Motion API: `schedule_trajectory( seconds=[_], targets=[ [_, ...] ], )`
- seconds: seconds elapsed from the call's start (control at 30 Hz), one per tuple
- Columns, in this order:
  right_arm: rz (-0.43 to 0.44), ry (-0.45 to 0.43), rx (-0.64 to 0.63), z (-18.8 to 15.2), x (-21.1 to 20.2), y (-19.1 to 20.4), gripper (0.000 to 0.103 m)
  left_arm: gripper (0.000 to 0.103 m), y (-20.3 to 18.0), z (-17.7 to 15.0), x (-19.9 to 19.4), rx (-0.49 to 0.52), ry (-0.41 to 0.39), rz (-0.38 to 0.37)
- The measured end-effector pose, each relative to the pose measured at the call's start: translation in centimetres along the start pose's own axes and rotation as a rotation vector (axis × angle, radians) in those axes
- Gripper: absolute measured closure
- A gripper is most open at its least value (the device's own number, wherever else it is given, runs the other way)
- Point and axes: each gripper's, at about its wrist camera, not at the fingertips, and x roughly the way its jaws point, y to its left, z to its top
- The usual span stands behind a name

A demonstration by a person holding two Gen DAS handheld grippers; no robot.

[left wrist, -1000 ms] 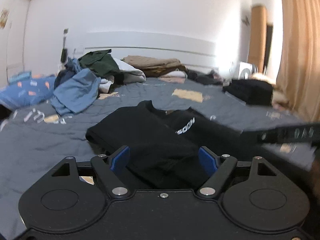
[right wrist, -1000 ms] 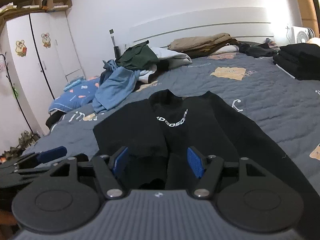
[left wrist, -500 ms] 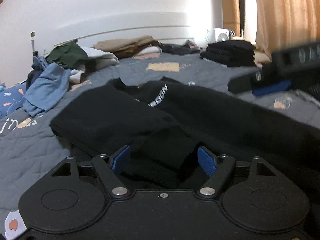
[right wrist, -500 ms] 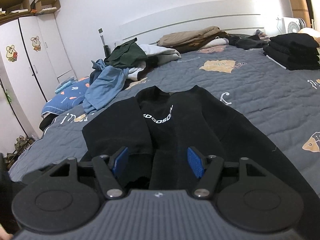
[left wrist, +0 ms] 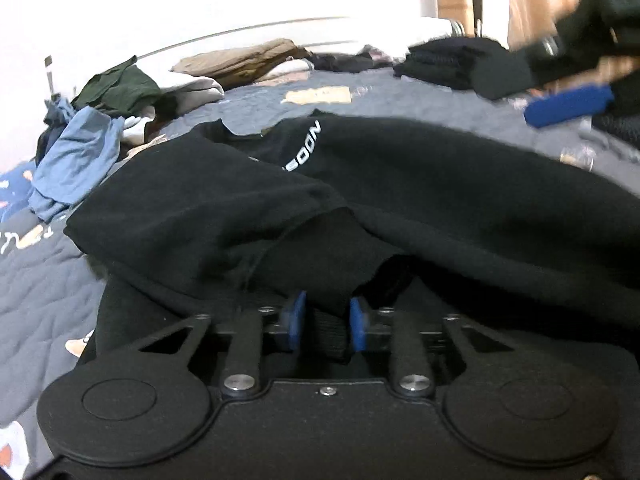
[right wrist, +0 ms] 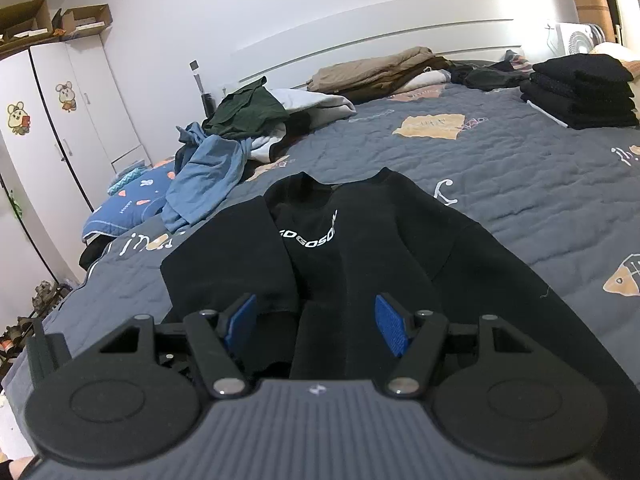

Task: Fold clothes
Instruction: 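Open both grippers and release the spread sweatshirt on the bed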

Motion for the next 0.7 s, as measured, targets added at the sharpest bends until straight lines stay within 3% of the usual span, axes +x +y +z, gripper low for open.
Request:
schedule_trajectory(
  seconds=[0.13,0.37,0.7],
  targets=[
    [0.002,0.011,-0.004,-0.1,0.2,0.1,0.038,0.099,0.6,0.4,-0.9,-0.032,-0.038,0.007],
    [0.005,0.012,-0.012,-0.1,0.1,0.3,0.038,0.101,4.6,1.9,-4.1,-0.163,-0.115,0.036],
    [0.02,0.017,-0.025,-0.2,0.2,0.8,0.038,0.101,15.8,1.0,-11.1,-0.36,-0.183,0.225]
  ],
)
